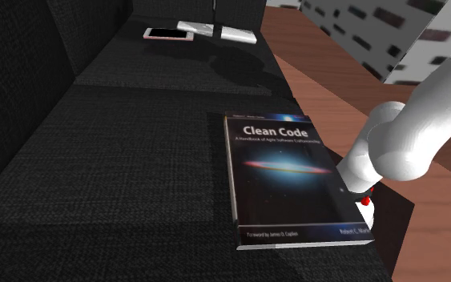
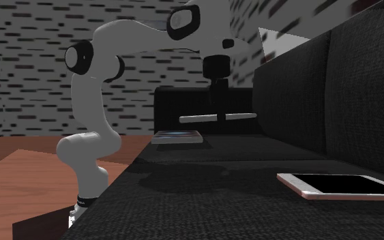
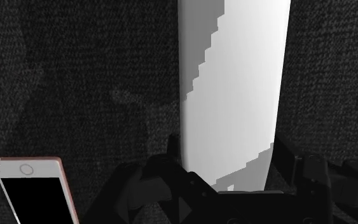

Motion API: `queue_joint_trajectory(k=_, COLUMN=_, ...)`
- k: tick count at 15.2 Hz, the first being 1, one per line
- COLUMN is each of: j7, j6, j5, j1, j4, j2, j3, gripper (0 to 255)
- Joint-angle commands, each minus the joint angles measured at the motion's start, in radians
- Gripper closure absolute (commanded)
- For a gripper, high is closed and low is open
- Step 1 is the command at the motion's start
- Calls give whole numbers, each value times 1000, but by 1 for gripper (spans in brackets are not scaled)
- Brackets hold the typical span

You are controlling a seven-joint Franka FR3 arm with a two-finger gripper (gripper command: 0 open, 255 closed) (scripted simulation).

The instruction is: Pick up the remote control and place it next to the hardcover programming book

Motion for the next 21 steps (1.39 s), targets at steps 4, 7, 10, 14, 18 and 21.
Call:
queue_joint_trajectory(k=4, j7=120, j6=-1, j5=3, j1=52, j4=-4, j2=-8, j3=68, gripper=255)
queue_joint_trajectory(k=7, j7=193, j6=-3, j5=4, j1=83, j4=10, j2=2, j3=110, gripper=255)
queue_joint_trajectory(k=10, j7=267, j6=-6, j5=2, j1=115, j4=35, j2=22, j3=151, gripper=255)
queue_joint_trajectory(k=14, j7=275, j6=35, j5=3, j1=119, j4=-11, j2=17, j3=156, gripper=255)
queue_joint_trajectory(k=18, j7=273, j6=90, j5=4, j1=119, j4=-73, j2=10, j3=156, gripper=255)
queue_joint_trajectory(k=21, j7=272, j6=131, j5=5, j1=119, j4=-117, j2=7, j3=157, gripper=255)
